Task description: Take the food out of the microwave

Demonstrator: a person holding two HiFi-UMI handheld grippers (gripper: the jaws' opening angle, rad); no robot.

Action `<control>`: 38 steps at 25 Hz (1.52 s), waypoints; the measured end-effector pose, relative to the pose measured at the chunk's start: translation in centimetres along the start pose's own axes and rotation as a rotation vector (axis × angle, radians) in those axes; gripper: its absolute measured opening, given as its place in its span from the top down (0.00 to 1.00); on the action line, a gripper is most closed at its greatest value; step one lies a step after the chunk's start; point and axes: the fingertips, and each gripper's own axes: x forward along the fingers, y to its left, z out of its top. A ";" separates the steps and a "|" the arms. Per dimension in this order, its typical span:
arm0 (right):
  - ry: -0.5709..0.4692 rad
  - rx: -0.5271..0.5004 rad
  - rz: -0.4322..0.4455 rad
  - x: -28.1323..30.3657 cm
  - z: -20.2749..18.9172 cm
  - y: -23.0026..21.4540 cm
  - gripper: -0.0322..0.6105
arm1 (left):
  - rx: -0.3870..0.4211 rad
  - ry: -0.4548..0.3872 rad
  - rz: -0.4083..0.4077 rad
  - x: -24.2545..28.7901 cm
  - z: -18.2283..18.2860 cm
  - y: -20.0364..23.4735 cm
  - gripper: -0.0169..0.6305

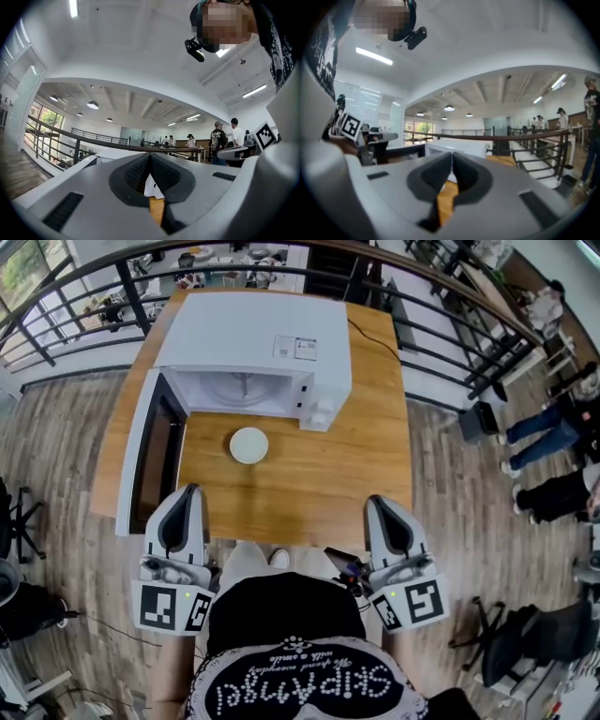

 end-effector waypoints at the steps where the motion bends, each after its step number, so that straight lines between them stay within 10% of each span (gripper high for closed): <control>1: 0.006 0.004 -0.002 -0.1 -0.3 0.0 0.90 | -0.004 0.002 0.004 -0.1 -0.2 0.1 0.93; 38: 0.048 -0.020 -0.058 -0.3 -2.3 -2.3 0.90 | 0.023 0.073 -0.027 0.4 -3.7 -2.2 0.92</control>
